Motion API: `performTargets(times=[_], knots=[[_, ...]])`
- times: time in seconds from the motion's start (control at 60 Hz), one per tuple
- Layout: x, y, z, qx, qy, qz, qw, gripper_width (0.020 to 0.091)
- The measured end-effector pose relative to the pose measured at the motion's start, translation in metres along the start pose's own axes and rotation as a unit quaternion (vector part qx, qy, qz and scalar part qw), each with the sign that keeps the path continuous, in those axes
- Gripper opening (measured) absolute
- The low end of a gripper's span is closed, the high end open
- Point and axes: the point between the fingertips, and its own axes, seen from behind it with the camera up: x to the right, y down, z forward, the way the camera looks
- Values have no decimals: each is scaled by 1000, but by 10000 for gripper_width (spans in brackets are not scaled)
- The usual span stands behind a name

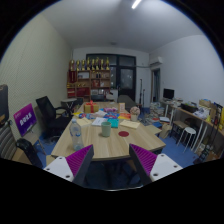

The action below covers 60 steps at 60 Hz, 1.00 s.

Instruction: Pour water

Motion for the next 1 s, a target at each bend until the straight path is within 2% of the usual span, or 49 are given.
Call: performTargets(times=[0.15,0.267,0.367,0.567,0.7,0.783,0.883,1.0], knots=[[-28,0,-13,3,-9,9,1000,817],[-63,-2,-4,30,-35,-7,999,823],[-97,14,20,23,-53,-12,998,820],[-172,44,122,30,-84,-25,996,823],[-220,45,208,54,-100,-25,993,827],[-224,47,251,59,-82,-13,995,831],[-217,55,288,45,-55,12,997,838],[-227,57,325,39,-63,14,997,837]])
